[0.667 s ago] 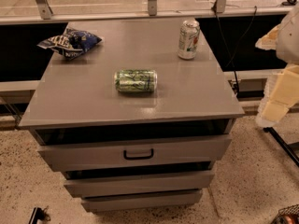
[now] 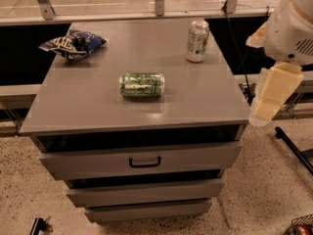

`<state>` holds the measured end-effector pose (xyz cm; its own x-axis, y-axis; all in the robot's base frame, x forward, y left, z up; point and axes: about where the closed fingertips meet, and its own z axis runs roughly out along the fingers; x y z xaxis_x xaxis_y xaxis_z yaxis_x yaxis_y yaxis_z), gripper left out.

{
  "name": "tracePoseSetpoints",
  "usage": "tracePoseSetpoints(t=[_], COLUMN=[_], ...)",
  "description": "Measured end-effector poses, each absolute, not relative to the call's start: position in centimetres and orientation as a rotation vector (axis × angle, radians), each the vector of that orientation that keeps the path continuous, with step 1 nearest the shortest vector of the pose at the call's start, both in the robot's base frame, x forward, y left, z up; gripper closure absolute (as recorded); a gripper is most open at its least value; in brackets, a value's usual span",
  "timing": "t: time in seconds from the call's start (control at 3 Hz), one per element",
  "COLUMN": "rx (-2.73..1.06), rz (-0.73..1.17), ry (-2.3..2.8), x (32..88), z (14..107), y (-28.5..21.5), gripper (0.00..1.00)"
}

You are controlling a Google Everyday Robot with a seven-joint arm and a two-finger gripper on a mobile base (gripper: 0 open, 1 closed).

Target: Place green can upright

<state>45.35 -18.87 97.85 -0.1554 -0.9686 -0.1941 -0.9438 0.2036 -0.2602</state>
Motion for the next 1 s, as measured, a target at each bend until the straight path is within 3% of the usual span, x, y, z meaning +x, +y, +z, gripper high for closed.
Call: tracePoseSetpoints(t=[1.0], rx=[-2.072], rz=[-0.056], ry=[1.932], x=[49.9], z=[96.5], y=[-6.6], gripper=[0.0])
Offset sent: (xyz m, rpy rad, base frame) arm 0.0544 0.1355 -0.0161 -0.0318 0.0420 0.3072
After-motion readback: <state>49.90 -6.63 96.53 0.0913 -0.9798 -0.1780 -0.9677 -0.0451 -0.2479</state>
